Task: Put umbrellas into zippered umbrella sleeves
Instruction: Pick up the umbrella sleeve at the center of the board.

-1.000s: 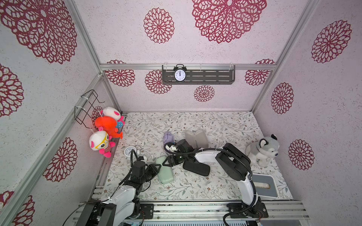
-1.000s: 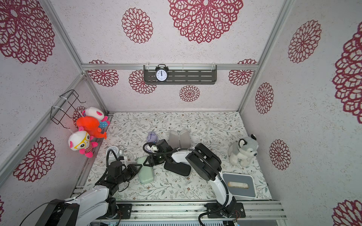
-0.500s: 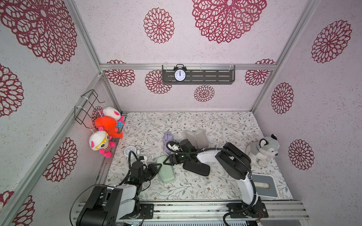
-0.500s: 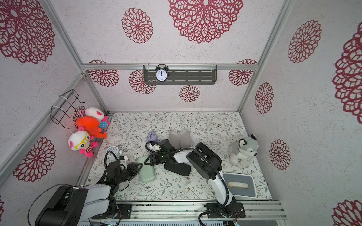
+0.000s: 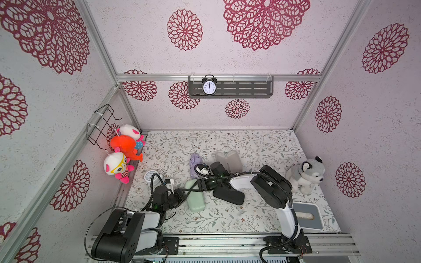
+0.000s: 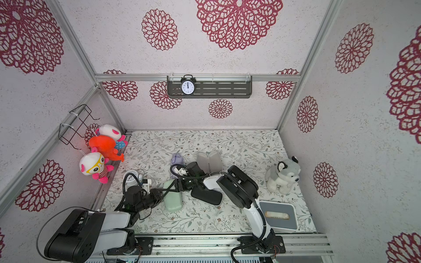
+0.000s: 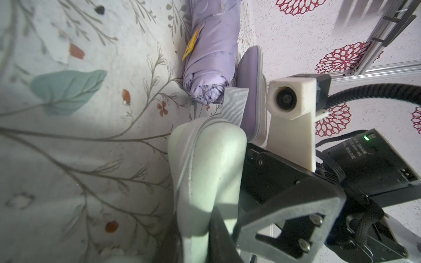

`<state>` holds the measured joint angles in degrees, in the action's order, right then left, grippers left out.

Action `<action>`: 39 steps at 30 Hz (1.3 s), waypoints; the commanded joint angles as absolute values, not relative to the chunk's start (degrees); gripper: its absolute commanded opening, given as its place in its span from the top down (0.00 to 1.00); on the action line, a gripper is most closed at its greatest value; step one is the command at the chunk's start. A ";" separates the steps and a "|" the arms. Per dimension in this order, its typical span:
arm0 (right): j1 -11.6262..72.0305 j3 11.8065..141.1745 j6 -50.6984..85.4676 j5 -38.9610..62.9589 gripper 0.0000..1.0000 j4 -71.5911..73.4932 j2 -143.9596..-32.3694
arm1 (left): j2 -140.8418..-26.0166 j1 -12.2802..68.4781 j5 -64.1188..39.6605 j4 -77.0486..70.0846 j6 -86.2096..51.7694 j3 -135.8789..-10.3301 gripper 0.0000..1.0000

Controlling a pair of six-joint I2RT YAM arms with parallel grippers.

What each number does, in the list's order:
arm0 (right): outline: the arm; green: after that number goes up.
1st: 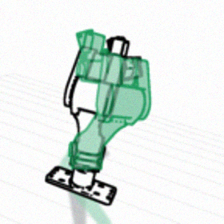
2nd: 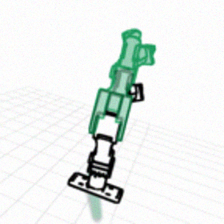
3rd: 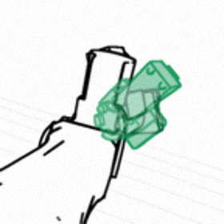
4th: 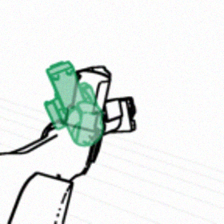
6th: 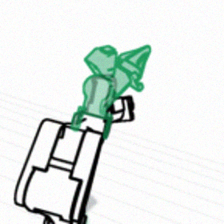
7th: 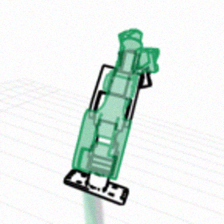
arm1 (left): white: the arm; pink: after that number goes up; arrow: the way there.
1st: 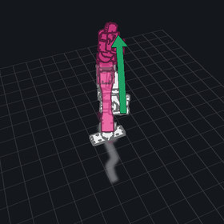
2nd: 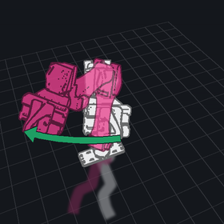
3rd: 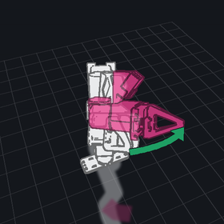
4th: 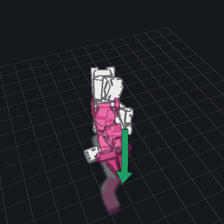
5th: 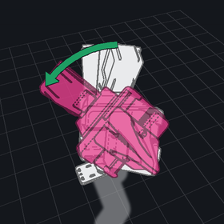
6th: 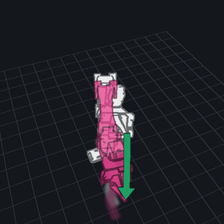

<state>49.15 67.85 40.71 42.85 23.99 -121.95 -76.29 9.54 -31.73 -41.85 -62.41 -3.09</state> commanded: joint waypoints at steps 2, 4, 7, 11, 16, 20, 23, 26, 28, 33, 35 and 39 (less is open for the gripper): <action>50.30 67.44 44.02 48.67 0.36 29.68 -122.78 | -78.69 10.31 -31.62 -42.90 -60.94 -2.61 0.92; 50.49 67.27 45.14 49.35 0.36 32.31 -122.94 | -79.41 11.15 -31.20 -44.97 -61.68 -2.59 0.91; 50.49 67.15 46.89 50.55 0.53 36.31 -123.13 | -80.75 13.06 -30.33 -45.61 -61.90 -4.14 0.81; 50.28 67.60 45.90 49.88 0.77 35.52 -122.70 | -83.06 13.38 -30.35 -45.38 -61.77 -5.48 0.77; 48.80 66.69 47.77 50.22 0.87 39.45 -122.76 | -85.31 13.44 -29.04 -47.77 -61.61 -4.75 0.61; 48.35 70.36 47.64 50.08 0.91 38.70 -122.83 | -87.16 13.52 -28.73 -52.13 -61.57 -4.17 0.35; 47.32 70.02 51.34 51.05 0.92 44.01 -122.61 | -90.72 14.70 -28.69 -61.35 -62.10 -2.71 0.27; 46.92 69.58 57.17 52.77 0.91 51.95 -122.16 | -97.12 15.38 -30.57 -76.84 -64.48 -1.14 0.27; 46.93 69.44 56.24 52.44 0.91 51.20 -120.49 | -100.67 15.38 -32.76 -81.41 -65.68 -1.99 0.29; 48.22 69.73 50.12 51.28 0.91 43.35 -116.50 | -99.31 17.56 -32.93 -81.39 -65.47 -4.19 0.29; 48.31 69.10 51.45 51.61 0.91 45.17 -116.00 | -95.17 18.26 -32.53 -81.26 -66.12 -4.50 0.39; 48.25 69.00 52.65 52.33 0.91 46.92 -115.19 | -89.74 19.65 -32.10 -78.42 -66.18 -5.85 0.56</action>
